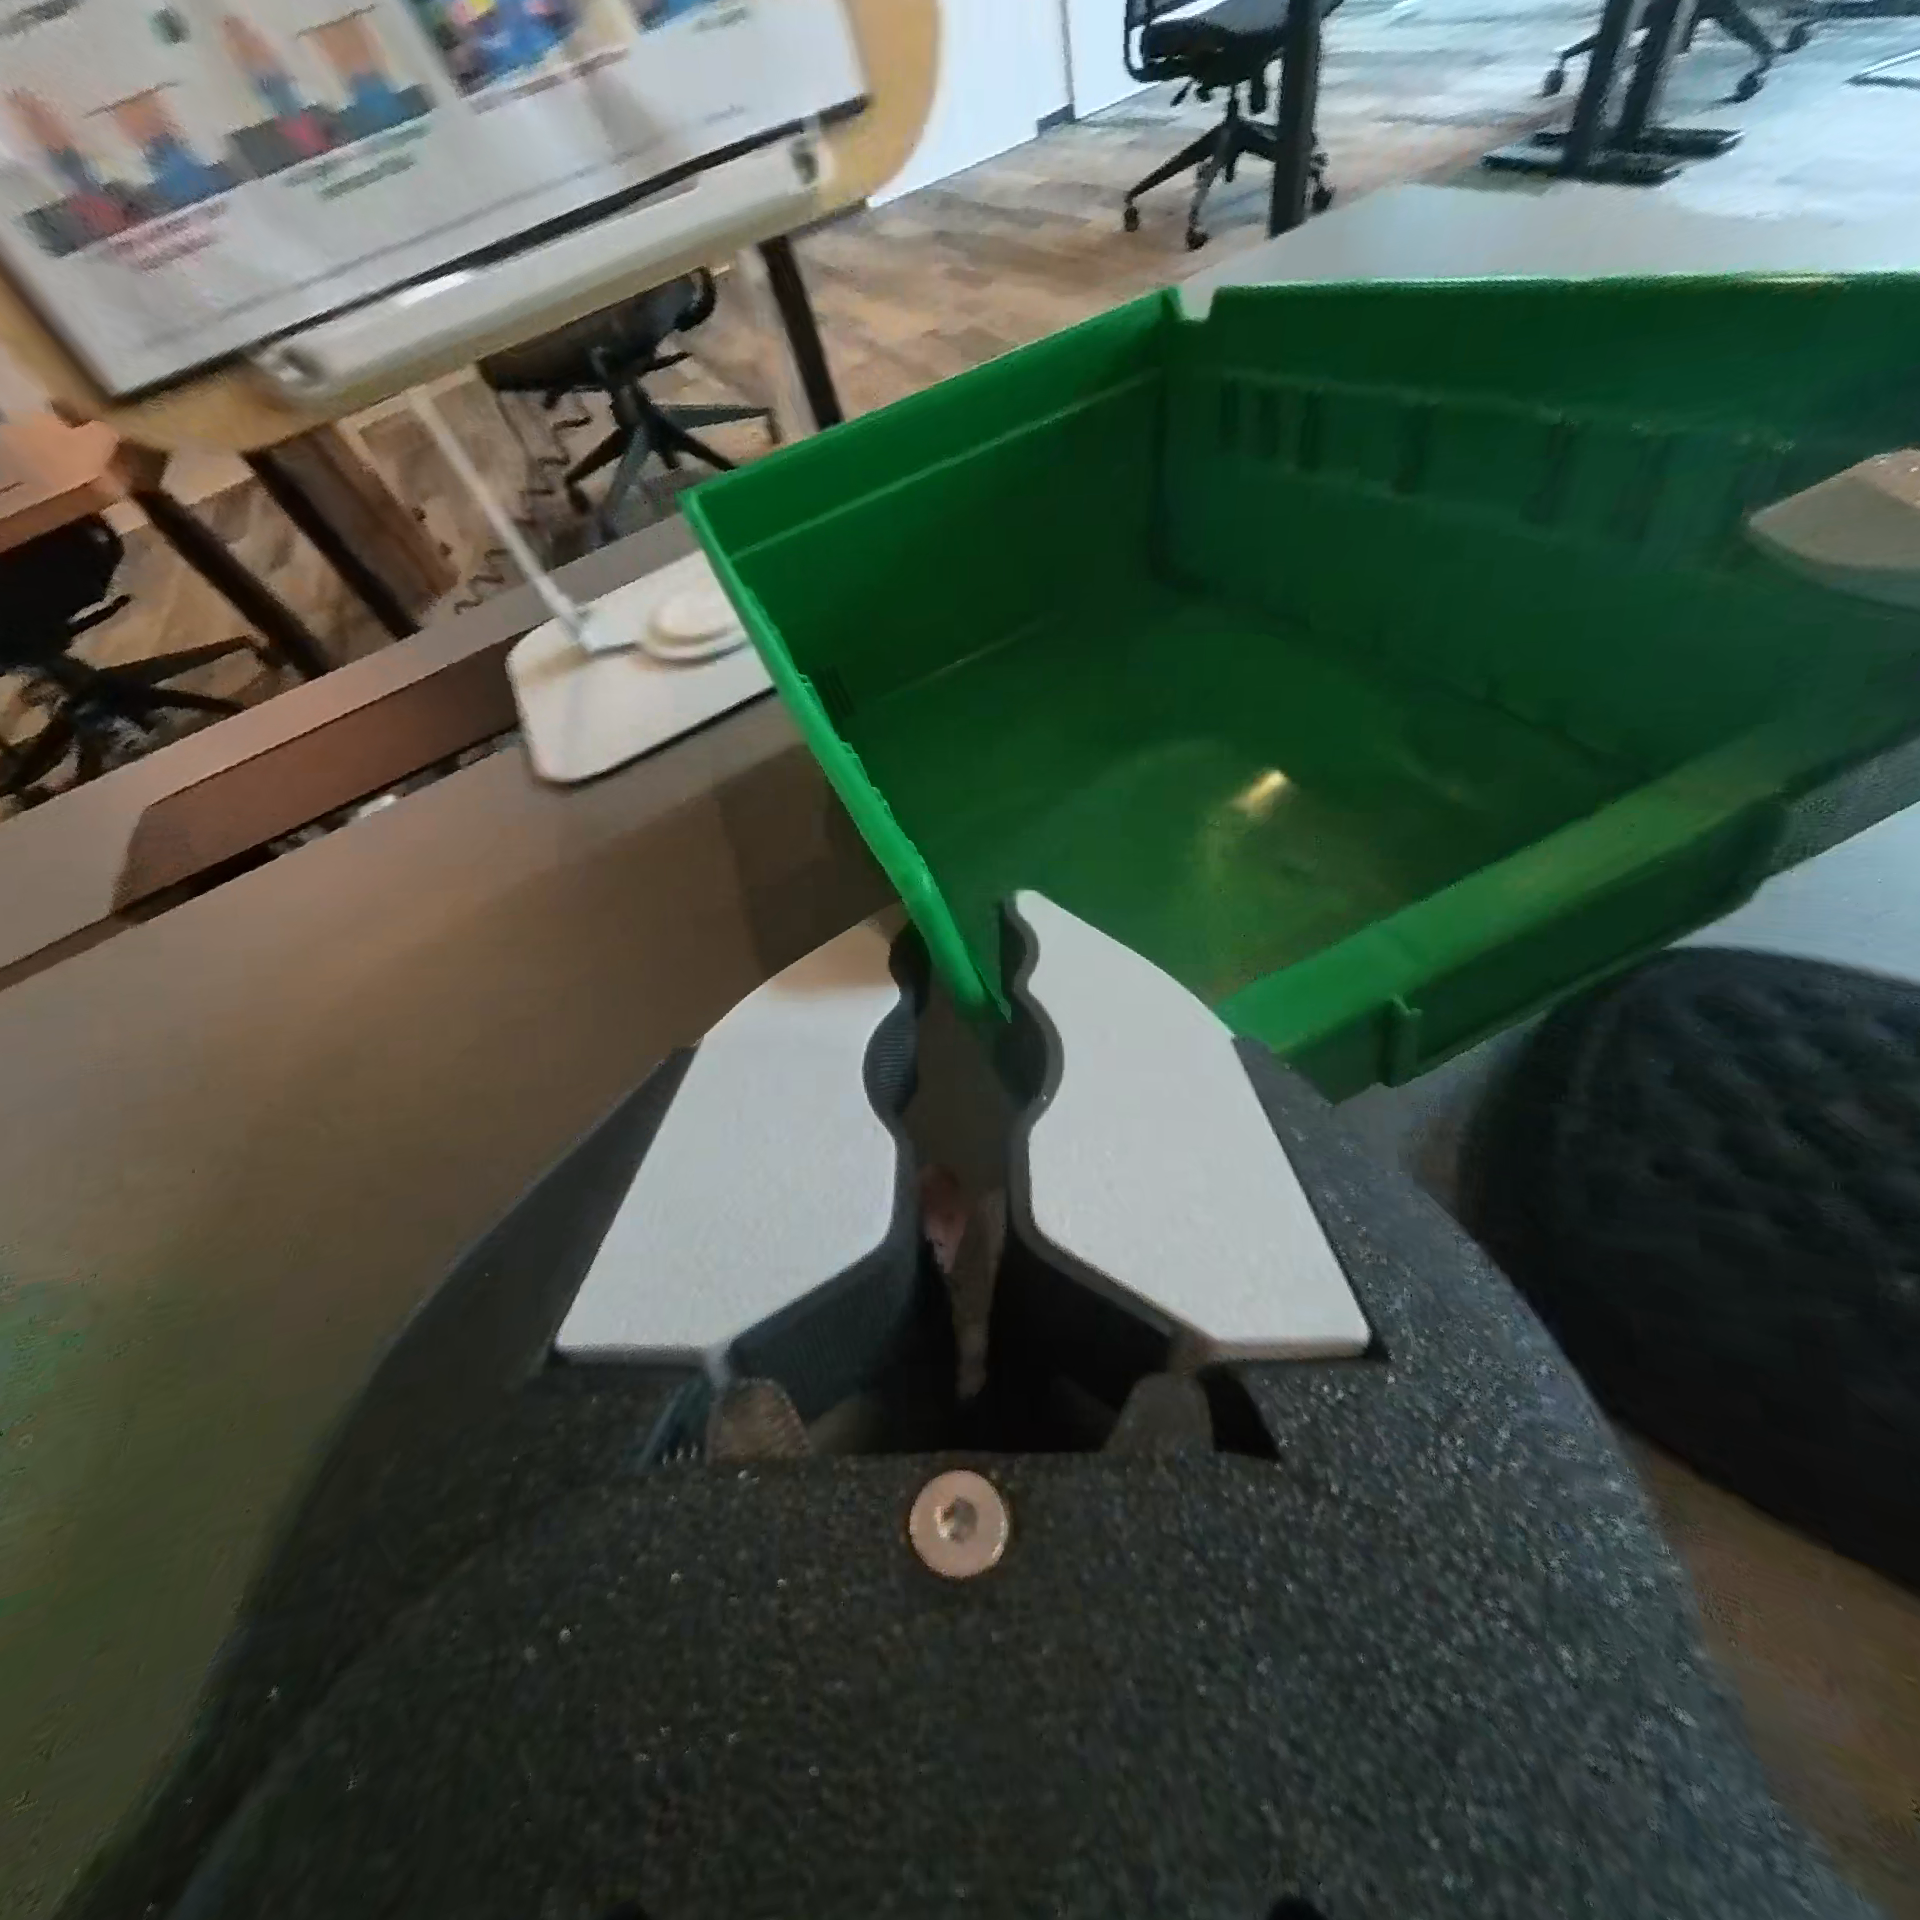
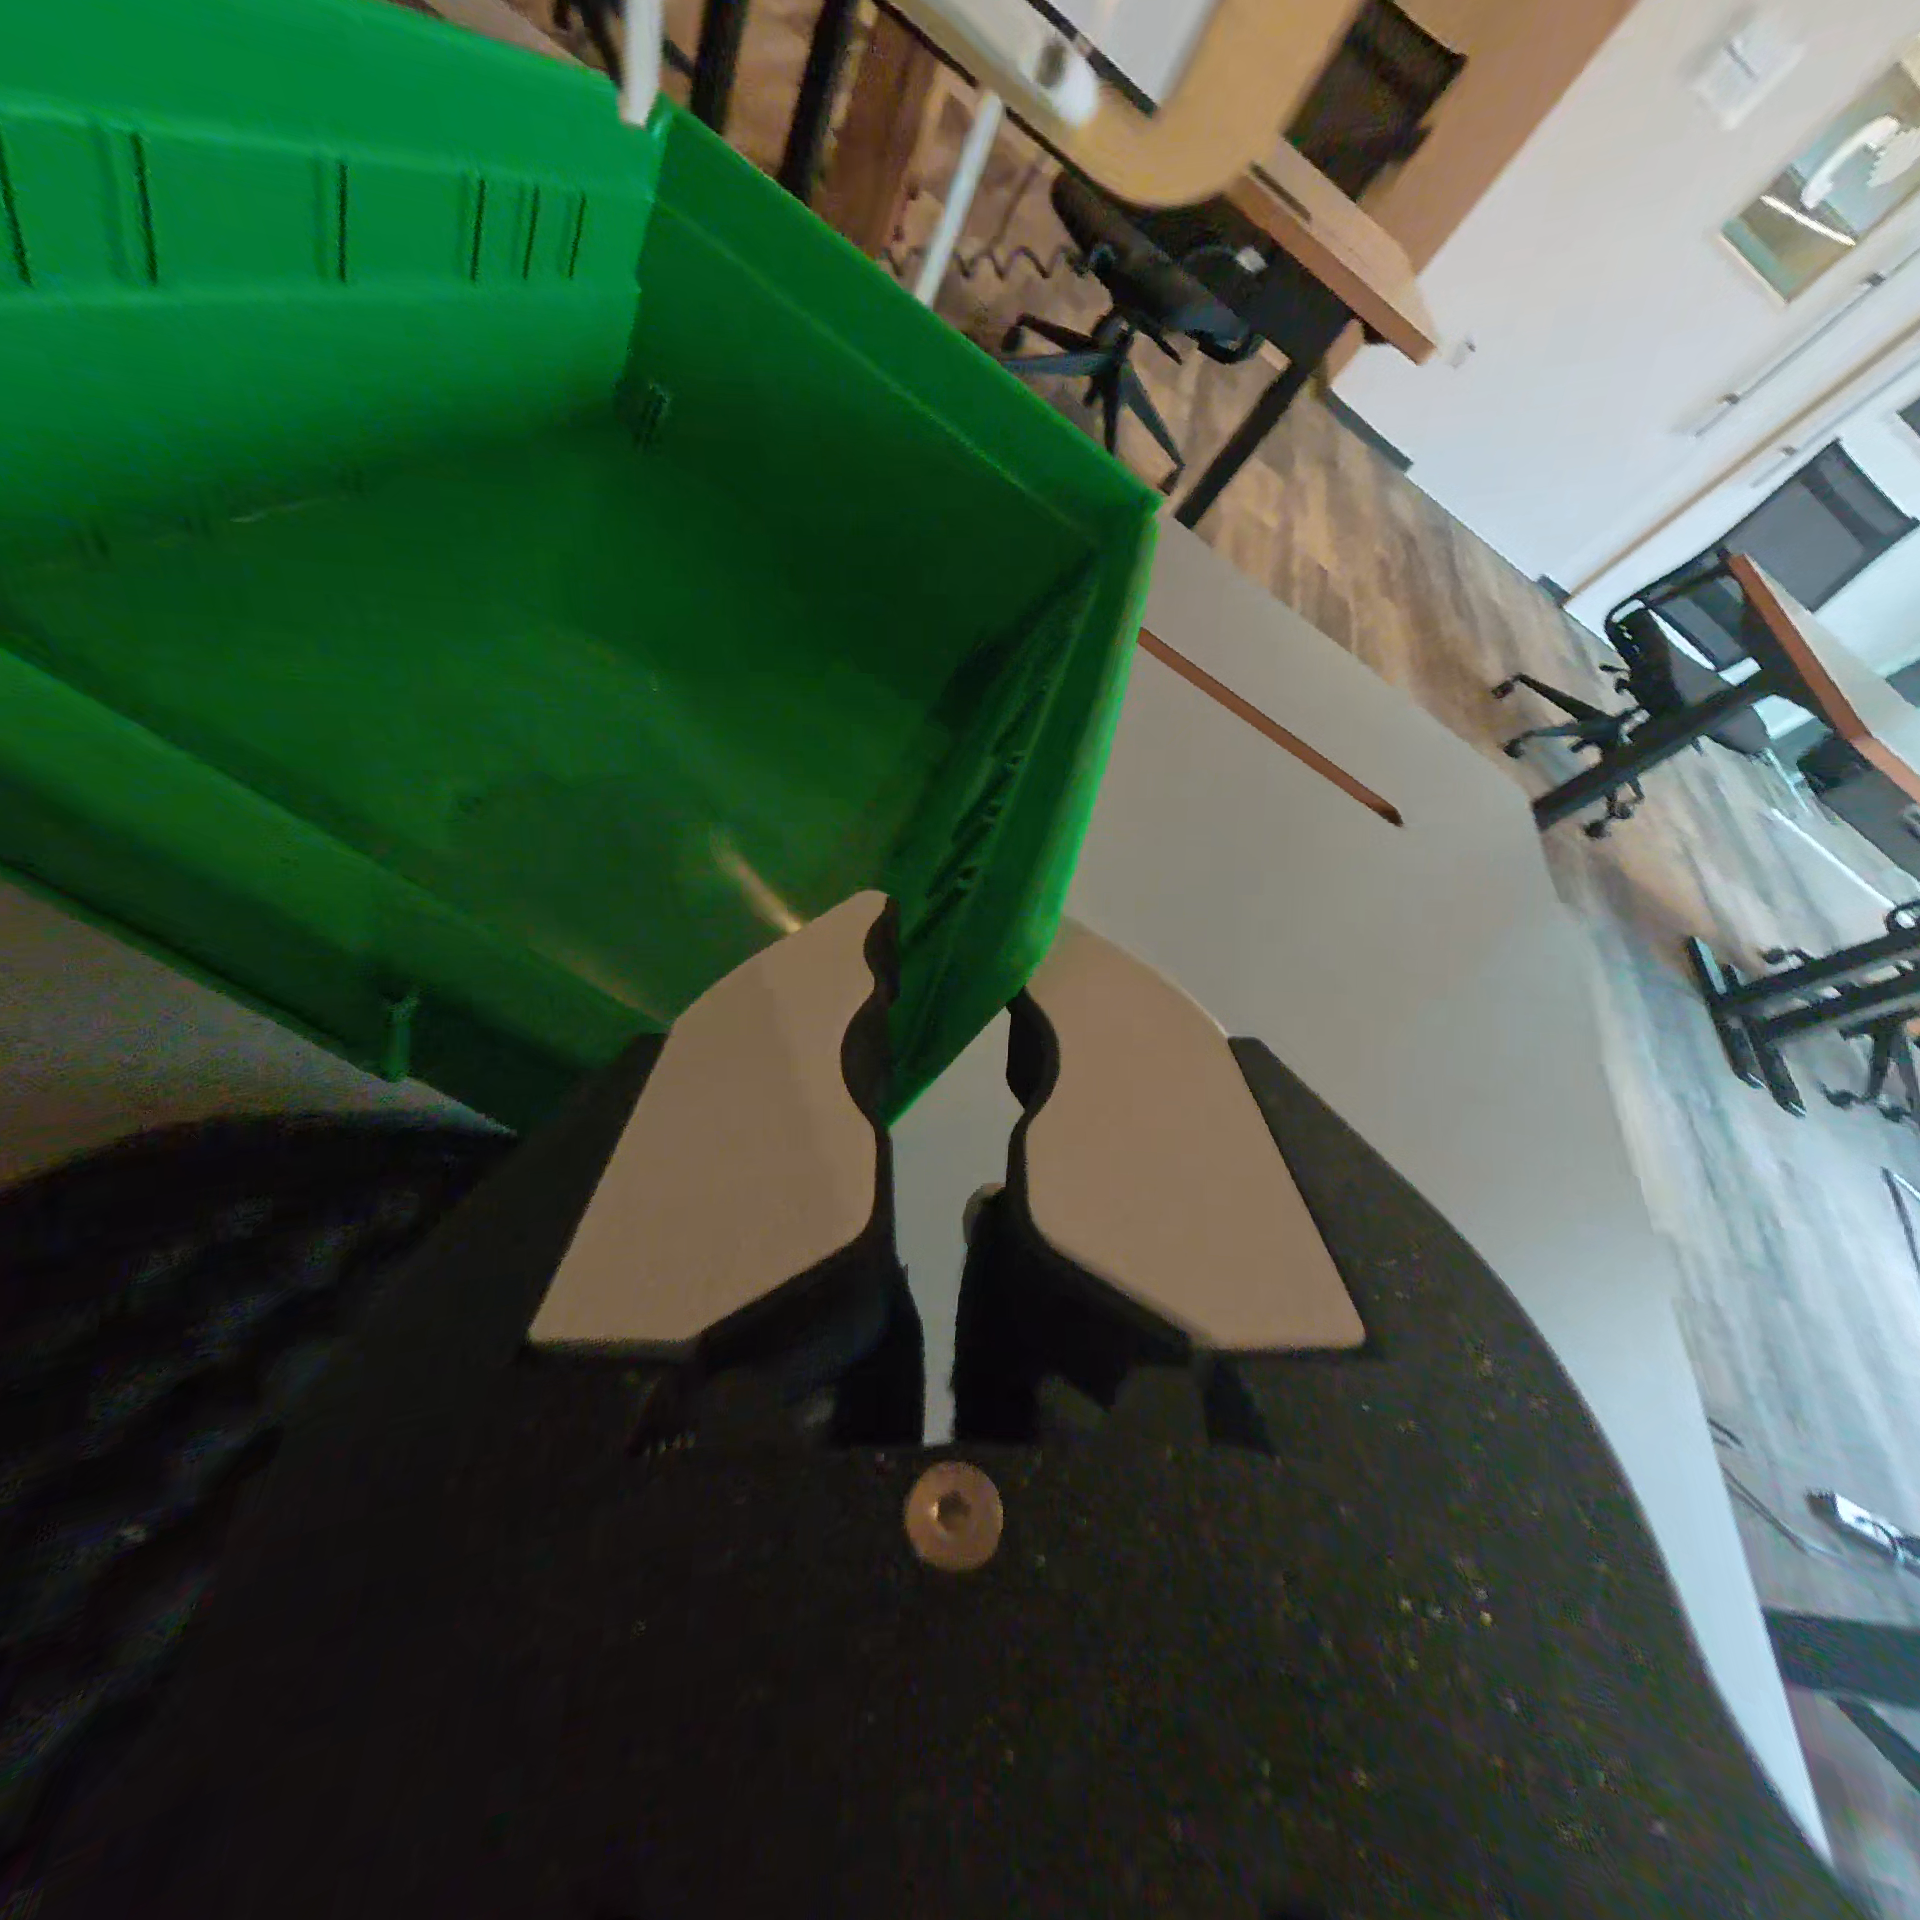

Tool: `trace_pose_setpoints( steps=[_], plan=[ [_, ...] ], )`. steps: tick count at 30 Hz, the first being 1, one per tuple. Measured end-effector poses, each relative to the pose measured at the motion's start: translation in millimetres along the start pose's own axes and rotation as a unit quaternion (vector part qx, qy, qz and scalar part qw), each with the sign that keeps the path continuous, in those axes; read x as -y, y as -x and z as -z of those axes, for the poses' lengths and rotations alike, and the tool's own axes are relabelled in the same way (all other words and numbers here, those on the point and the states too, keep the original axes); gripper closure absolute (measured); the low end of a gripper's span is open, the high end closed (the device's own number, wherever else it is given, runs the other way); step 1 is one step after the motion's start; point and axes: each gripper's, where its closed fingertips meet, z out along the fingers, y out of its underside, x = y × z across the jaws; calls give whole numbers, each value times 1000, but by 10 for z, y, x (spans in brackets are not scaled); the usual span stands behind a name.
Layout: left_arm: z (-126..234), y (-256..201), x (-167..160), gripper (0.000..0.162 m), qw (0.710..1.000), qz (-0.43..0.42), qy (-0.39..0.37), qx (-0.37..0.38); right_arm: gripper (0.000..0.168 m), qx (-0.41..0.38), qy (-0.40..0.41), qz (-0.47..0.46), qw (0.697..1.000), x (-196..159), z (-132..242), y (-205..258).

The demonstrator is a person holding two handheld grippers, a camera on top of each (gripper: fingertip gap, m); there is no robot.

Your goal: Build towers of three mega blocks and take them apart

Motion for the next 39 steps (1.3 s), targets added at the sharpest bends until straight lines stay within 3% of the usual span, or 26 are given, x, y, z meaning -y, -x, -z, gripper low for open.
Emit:
trace_pose_setpoints(
  steps=[9, 14, 21, 28, 31, 33, 39],
  plan=[
    [-507, -1227, 357, 145, 996, -47, -27, -67, 156, -62, 3, -66, 996, -820, 188, -1078],
    [-544, -1820, 384, 141, 990, -92, -42, -99, 160, -92, 2, -107, 990, -1239, 373, -1465],
    [-421, -2454, 295, 136, 979, -150, -54, -128, 161, -93, -19, -170, 981, -1625, 606, -1647],
    [-258, -2668, 234, 132, 969, -193, -56, -145, 155, -89, -26, -155, 984, -1760, 796, -1652],
    [-211, -2644, 208, 132, 965, -205, -52, -154, 124, -95, -44, -120, 987, -1710, 896, -1653],
    [-155, -2491, 228, 125, 967, -207, -67, -134, 113, -119, -59, -112, 985, -1650, 1048, -1699],
    [246, -2130, 331, 121, 964, -194, -132, -121, 116, -124, -151, -139, 971, -1187, 1510, -1564]
  ],
)
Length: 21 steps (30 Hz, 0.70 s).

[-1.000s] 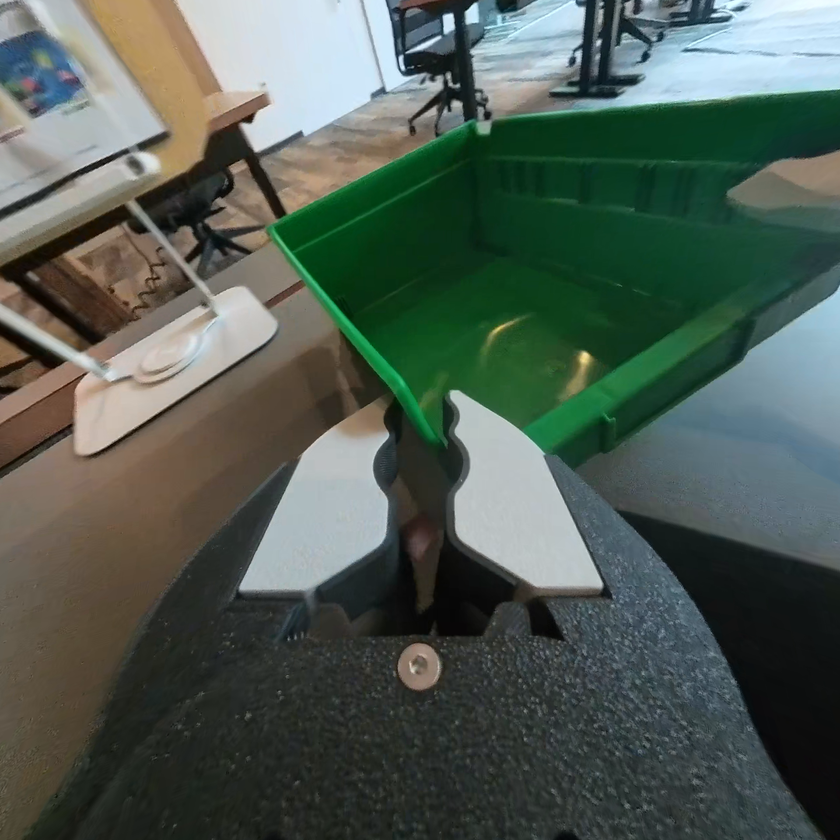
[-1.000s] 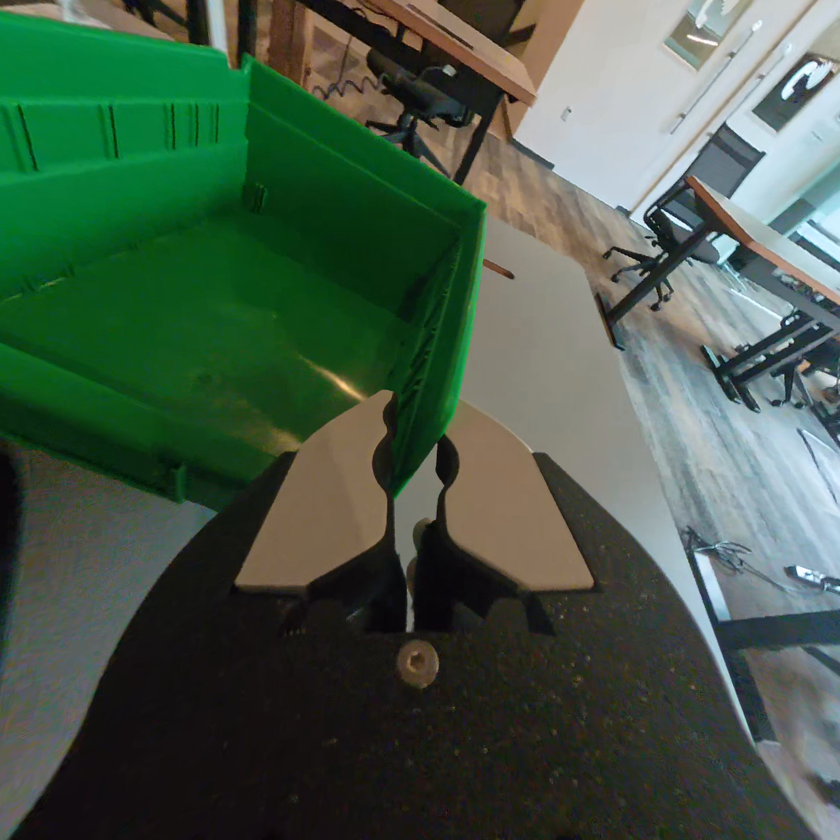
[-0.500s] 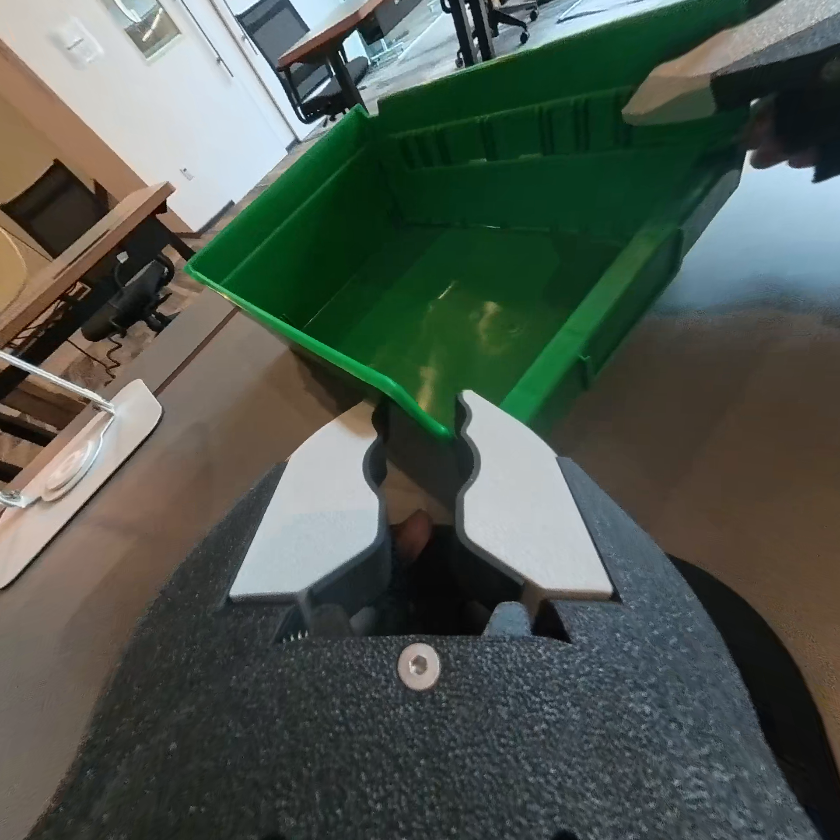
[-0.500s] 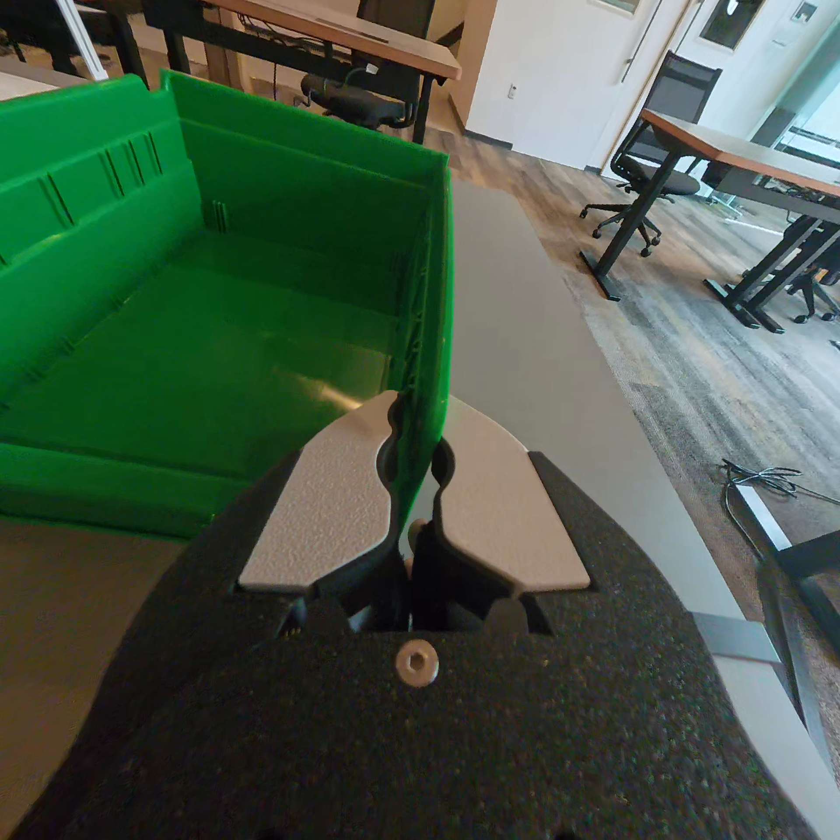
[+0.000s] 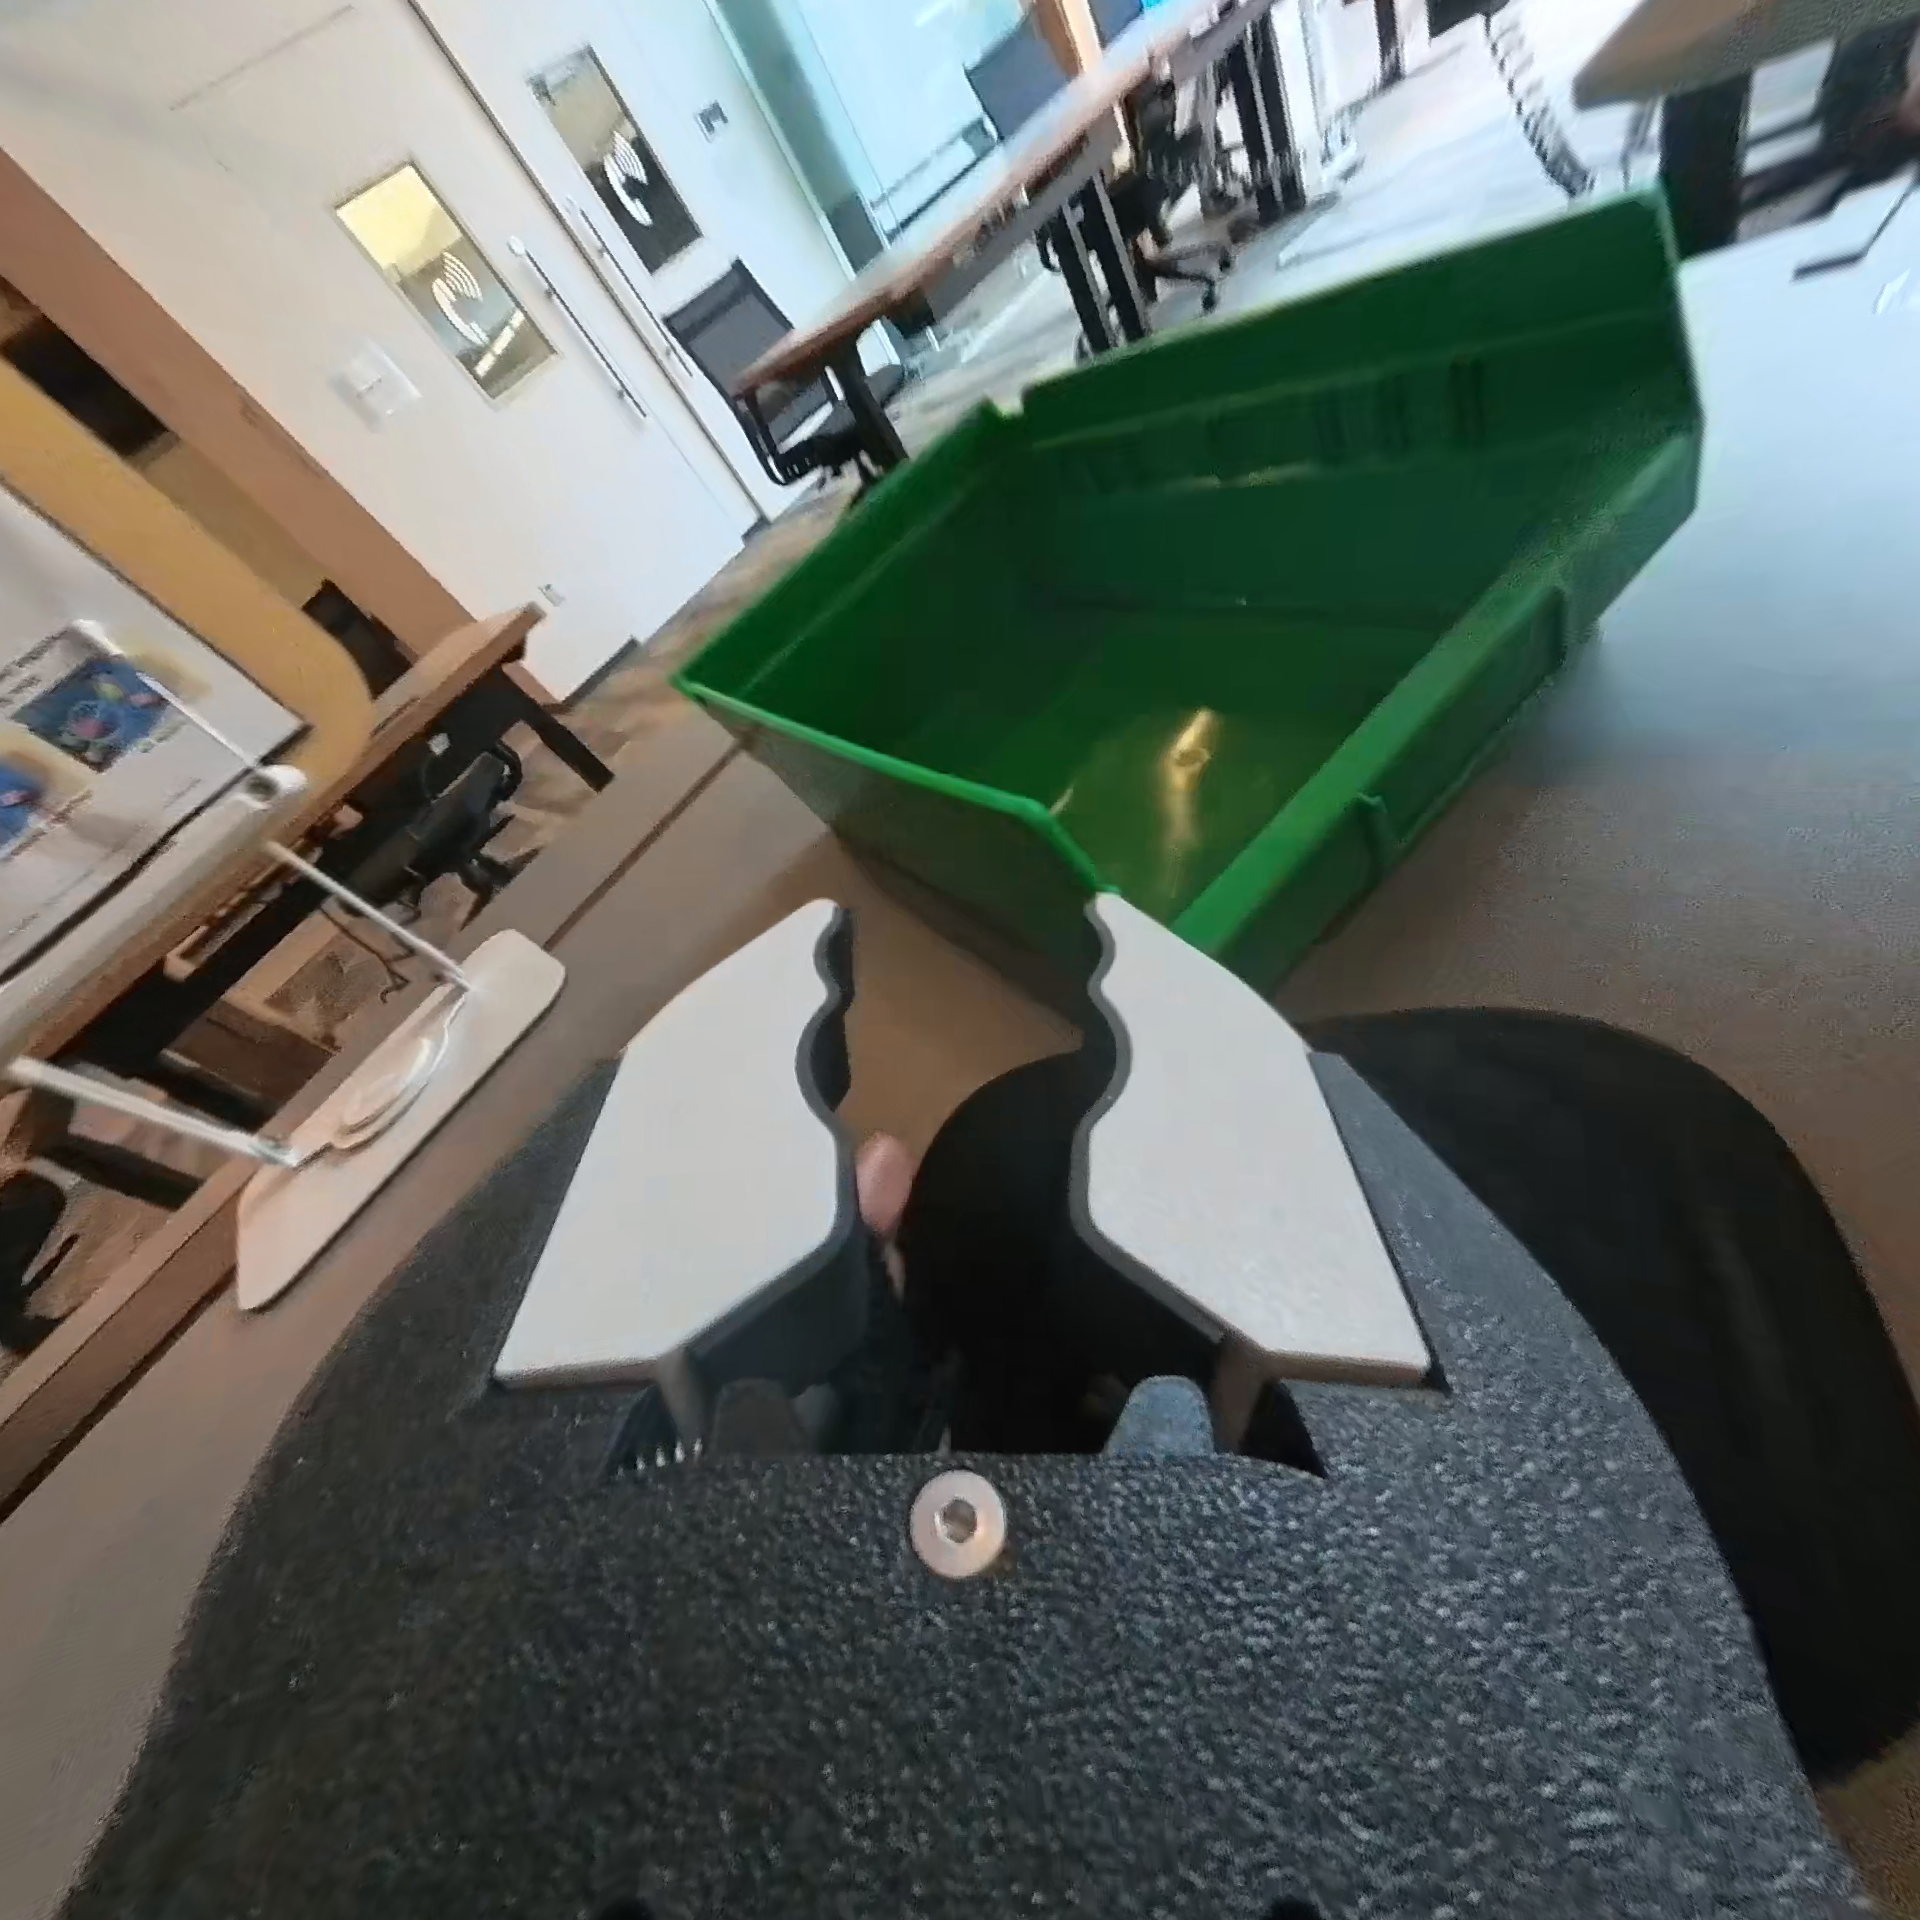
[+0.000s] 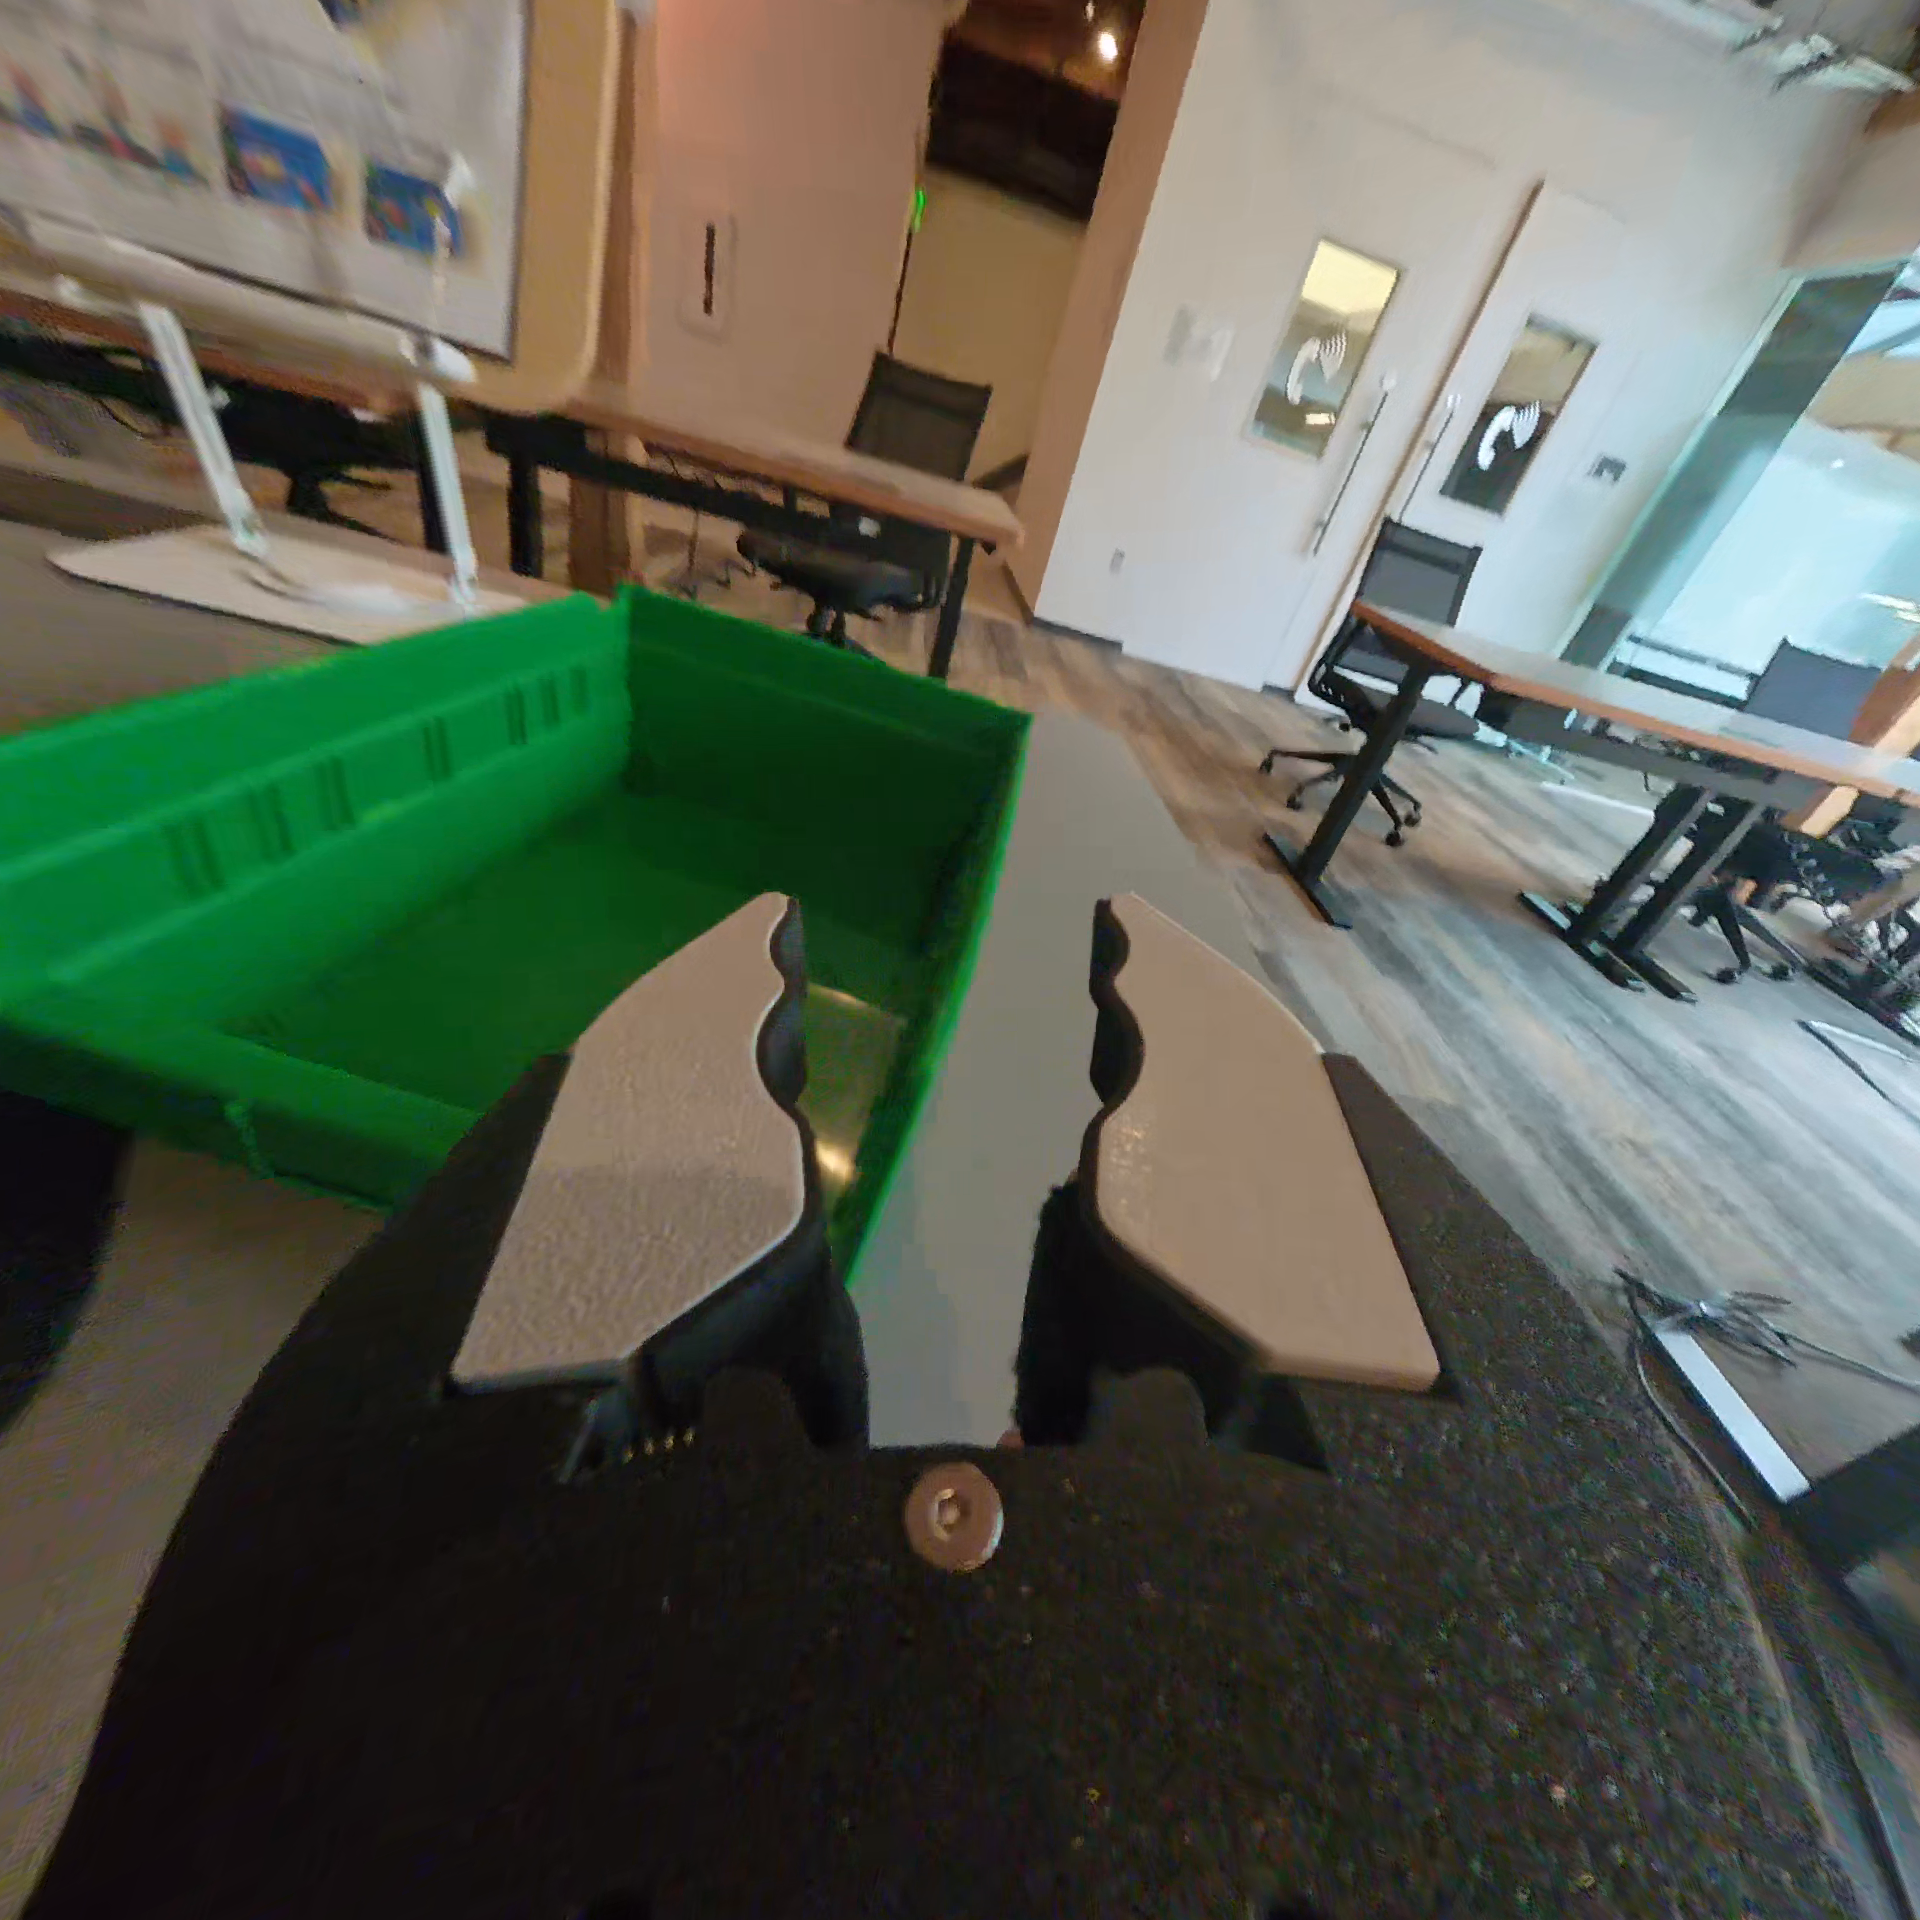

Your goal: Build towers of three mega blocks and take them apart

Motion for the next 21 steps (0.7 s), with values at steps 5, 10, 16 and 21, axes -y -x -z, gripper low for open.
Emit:
trace_pose_setpoints(
  steps=[5, 10, 16, 21],
  plan=[
    [559, 548, 196, 122, 991, 105, -85, -10, 122, 63, -88, 5, 994, 646, 151, 566],
    [1175, 1675, 715, 124, 977, 119, -173, 30, 124, 210, -230, 0, 950, 1823, 112, 1592],
    [1568, 2786, 1323, 126, 966, 105, -234, 37, 117, 316, -345, 30, 883, 3227, -134, 2600],
    [2035, 3288, 1341, 132, 920, 147, -360, 55, 115, 377, -407, -10, 832, 3871, -296, 2956]
  ],
)
